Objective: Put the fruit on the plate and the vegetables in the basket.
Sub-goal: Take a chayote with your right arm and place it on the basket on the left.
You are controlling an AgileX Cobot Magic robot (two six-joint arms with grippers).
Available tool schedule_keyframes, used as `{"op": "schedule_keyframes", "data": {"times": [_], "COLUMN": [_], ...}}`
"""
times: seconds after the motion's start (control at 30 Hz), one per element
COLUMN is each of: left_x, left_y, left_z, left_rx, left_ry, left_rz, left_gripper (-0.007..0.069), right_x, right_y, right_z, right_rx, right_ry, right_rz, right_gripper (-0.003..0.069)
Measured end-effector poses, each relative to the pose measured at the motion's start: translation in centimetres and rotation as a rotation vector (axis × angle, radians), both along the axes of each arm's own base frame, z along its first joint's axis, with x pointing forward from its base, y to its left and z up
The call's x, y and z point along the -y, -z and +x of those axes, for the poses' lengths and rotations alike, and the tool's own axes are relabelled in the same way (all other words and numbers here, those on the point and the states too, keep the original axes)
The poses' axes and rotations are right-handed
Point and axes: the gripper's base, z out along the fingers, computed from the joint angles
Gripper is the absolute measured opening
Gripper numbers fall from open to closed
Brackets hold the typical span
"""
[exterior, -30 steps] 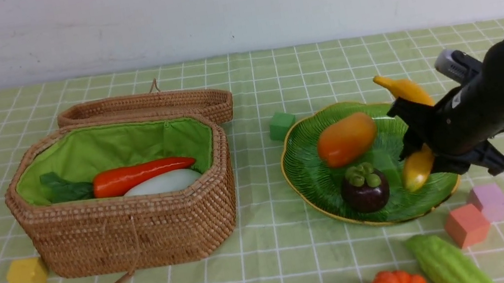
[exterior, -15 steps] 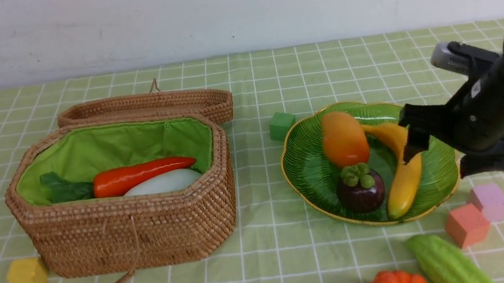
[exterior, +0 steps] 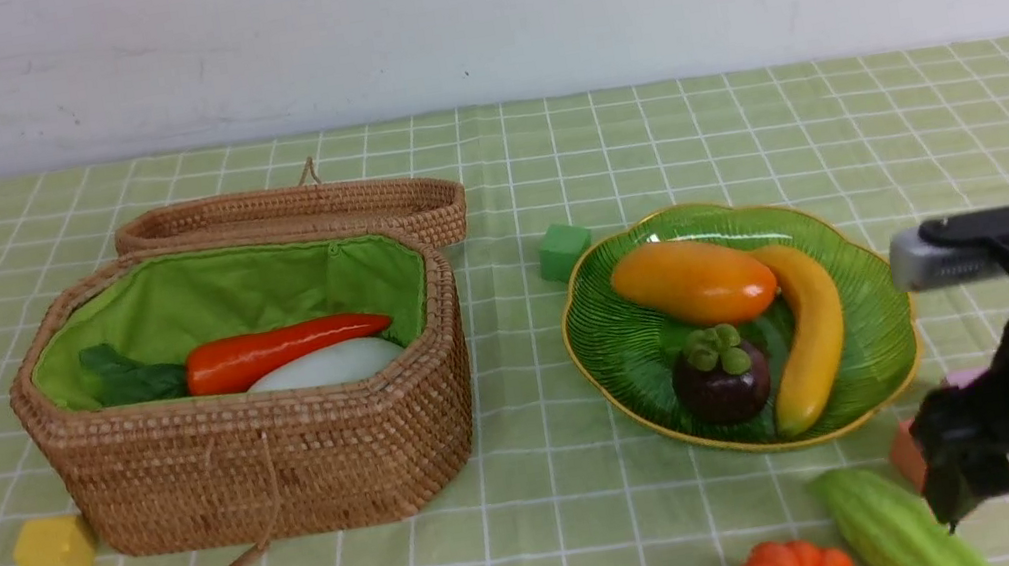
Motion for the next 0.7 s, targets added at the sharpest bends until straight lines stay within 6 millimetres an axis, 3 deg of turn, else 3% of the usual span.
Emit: {"op": "schedule_keyframes", "data": {"times": [0.17,0.43,0.6,0.7], "left_x": [0.0,0.0,0.0,0.0], "left_y": [0.0,0.0,0.0,0.0], "left_z": [0.0,0.0,0.0,0.0], "left_rx": [0.0,0.0,0.0,0.0], "left_ry": [0.0,0.0,0.0,0.0], "left_rz": [0.0,0.0,0.0,0.0], "left_gripper": [0.0144,0.0144,0.0144,0.0144], "right_x": [-0.4,-0.8,-0.9,-1.0], "right_y": [2.3,4.4,6.2,6.2], "right_z": [-0.8,0.1,0.4,0.3], "right_rx": [0.047,0.048,-0.021,-0.035], "right_ry": [-0.049,-0.042,-0.088,-0.087], "right_rz": [-0.005,0.008,-0.012,-0.005], "right_gripper": [0.057,0.056,0.0435,0.0439]}}
